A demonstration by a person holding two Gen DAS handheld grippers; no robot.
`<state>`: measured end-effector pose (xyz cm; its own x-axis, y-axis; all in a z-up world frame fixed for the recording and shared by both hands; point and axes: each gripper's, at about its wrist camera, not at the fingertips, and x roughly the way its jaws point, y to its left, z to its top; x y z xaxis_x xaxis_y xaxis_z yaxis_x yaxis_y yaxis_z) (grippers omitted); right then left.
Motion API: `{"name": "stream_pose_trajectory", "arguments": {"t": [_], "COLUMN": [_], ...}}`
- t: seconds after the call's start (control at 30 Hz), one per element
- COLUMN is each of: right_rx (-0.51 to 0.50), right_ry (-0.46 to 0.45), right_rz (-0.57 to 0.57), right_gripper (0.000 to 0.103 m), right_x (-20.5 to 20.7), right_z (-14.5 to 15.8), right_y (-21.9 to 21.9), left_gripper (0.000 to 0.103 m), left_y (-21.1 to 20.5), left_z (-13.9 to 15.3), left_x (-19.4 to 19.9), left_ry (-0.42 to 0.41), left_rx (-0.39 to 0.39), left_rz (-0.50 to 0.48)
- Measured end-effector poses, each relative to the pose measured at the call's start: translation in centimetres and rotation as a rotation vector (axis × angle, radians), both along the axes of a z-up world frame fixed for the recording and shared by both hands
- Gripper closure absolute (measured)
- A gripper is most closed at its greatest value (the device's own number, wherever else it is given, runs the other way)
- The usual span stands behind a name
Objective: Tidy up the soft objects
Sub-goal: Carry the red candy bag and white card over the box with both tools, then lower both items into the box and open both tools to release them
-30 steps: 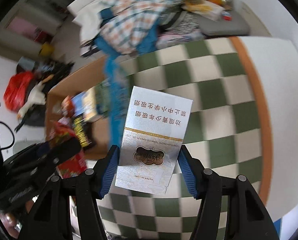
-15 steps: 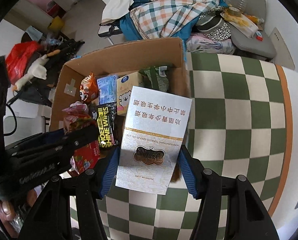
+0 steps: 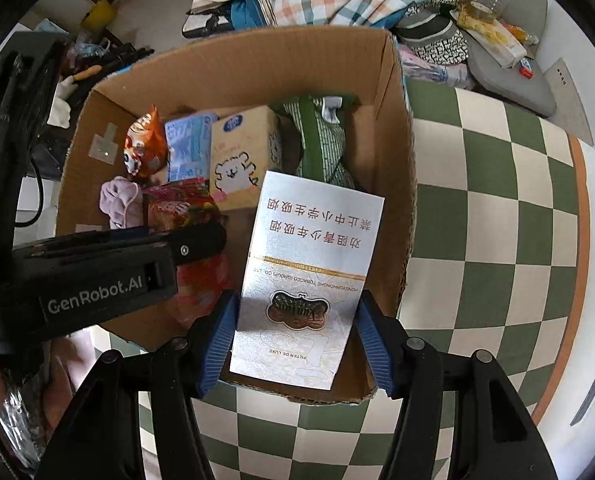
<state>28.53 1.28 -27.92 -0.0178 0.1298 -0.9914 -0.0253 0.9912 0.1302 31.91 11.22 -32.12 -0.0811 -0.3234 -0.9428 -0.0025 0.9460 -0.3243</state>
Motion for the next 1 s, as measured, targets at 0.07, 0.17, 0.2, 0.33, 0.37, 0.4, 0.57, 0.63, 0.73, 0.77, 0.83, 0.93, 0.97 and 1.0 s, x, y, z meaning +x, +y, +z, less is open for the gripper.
{"name": "stream_pose_trajectory", "arguments": {"t": [0.07, 0.17, 0.2, 0.33, 0.37, 0.4, 0.57, 0.63, 0.73, 0.77, 0.83, 0.93, 0.97, 1.0], "right_rx": [-0.004, 0.002, 0.007, 0.006, 0.011, 0.022, 0.036, 0.025, 0.014, 0.006, -0.016, -0.044, -0.058, -0.066], "right_ry": [0.006, 0.015, 0.015, 0.017, 0.014, 0.016, 0.0, -0.019, -0.035, -0.044, -0.068, -0.101, -0.115, -0.126], "right_rz": [-0.004, -0.009, -0.012, -0.025, -0.028, -0.032, -0.046, -0.04, -0.038, -0.037, -0.037, -0.036, -0.035, -0.034], "right_gripper": [0.04, 0.04, 0.04, 0.026, 0.025, 0.024, 0.008, 0.007, 0.007, 0.007, 0.007, 0.007, 0.007, 0.007], "right_x": [0.0, -0.2, -0.3, -0.5, -0.5, -0.5, -0.8, -1.1, -1.5, -1.6, -2.1, -2.7, -3.0, -3.2], "right_z": [-0.3, -0.4, -0.4, -0.4, -0.3, -0.3, 0.5, 1.1, 1.8, 2.1, 2.7, 3.4, 3.8, 4.1], "right_y": [-0.1, -0.4, -0.5, -1.0, -1.1, -1.3, -1.5, -1.4, -1.4, -1.4, -1.5, -1.6, -1.6, -1.6], "left_gripper": [0.056, 0.055, 0.051, 0.038, 0.035, 0.027, 0.007, 0.004, 0.004, 0.003, 0.003, 0.002, 0.001, 0.0], "left_y": [-0.1, 0.2, 0.1, 0.8, 0.9, 1.1, 1.9, 2.3, 3.0, 3.3, 3.8, 3.7, 3.7, 3.7], "left_z": [-0.3, 0.1, 0.2, 1.8, 2.3, 2.7, 4.1, 4.5, 5.3, 5.5, 6.1, 6.9, 7.2, 7.5], "left_x": [-0.1, -0.3, -0.3, -0.9, -1.1, -1.3, -2.5, -3.2, -4.2, -4.5, -5.3, -6.3, -6.5, -6.9], "left_ry": [0.012, 0.005, 0.0, -0.04, -0.051, -0.062, -0.113, -0.132, -0.174, -0.185, -0.213, -0.265, -0.282, -0.3], "left_rx": [-0.018, -0.037, -0.035, -0.021, -0.013, -0.003, 0.06, 0.088, 0.125, 0.132, 0.155, 0.212, 0.232, 0.248], "left_rz": [0.009, 0.028, 0.028, 0.022, 0.021, 0.019, 0.019, 0.022, 0.043, 0.053, 0.069, 0.076, 0.076, 0.079]}}
